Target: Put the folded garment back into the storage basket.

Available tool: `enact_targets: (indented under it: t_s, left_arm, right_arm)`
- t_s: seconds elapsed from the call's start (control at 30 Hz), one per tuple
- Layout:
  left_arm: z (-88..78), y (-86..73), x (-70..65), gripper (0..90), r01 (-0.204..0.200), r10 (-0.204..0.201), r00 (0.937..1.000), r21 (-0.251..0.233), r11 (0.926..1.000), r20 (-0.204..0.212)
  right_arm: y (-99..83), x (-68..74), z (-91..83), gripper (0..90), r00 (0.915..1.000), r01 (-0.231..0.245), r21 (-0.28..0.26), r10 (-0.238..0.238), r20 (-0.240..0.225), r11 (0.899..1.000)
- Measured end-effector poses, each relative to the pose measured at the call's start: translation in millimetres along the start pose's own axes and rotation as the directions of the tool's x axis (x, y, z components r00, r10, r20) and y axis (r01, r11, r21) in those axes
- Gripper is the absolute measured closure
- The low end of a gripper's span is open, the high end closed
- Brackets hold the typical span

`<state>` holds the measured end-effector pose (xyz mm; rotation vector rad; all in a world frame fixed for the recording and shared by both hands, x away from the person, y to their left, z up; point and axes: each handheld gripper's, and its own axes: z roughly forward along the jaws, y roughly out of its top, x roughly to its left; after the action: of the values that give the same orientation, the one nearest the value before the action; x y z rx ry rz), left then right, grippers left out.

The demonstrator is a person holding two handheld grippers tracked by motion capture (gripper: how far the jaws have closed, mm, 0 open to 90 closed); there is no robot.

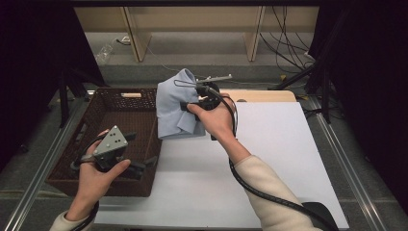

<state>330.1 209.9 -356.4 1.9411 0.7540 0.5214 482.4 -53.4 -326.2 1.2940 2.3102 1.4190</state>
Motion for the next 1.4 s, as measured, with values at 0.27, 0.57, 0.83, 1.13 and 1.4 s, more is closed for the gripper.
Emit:
enact_targets:
  t_s: [0.27,0.57,0.83,1.13,1.4]
  left_arm:
    - [-1.0,0.0,0.7,0.0,0.000,0.000,1.0000,-0.002,1.0000,-0.001]
    - [-0.7,0.0,0.6,0.0,0.001,-0.001,1.0000,-0.002,1.0000,-0.001]
    - [-1.1,-0.1,0.8,0.0,0.001,-0.001,1.0000,-0.002,1.0000,-0.003]
    - [-1.2,0.1,0.8,0.0,0.002,-0.002,1.0000,-0.003,1.0000,-0.002]
    - [-1.4,0.1,0.8,0.0,0.002,-0.002,1.0000,-0.003,1.0000,-0.002]
  right_arm:
    - [4.3,5.5,3.8,64.2,1.0000,0.006,-0.001,-0.006,-0.006,1.000]
    - [6.8,7.5,6.7,64.2,1.0000,0.006,0.000,-0.006,-0.006,1.000]
    - [9.6,12.1,11.7,64.2,0.9999,0.009,0.000,-0.009,-0.010,1.000]
    - [14.0,16.8,13.1,64.2,0.9998,0.014,0.000,-0.014,-0.014,1.000]
    - [17.7,18.1,12.4,64.2,0.9998,0.015,-0.005,-0.015,-0.013,1.000]
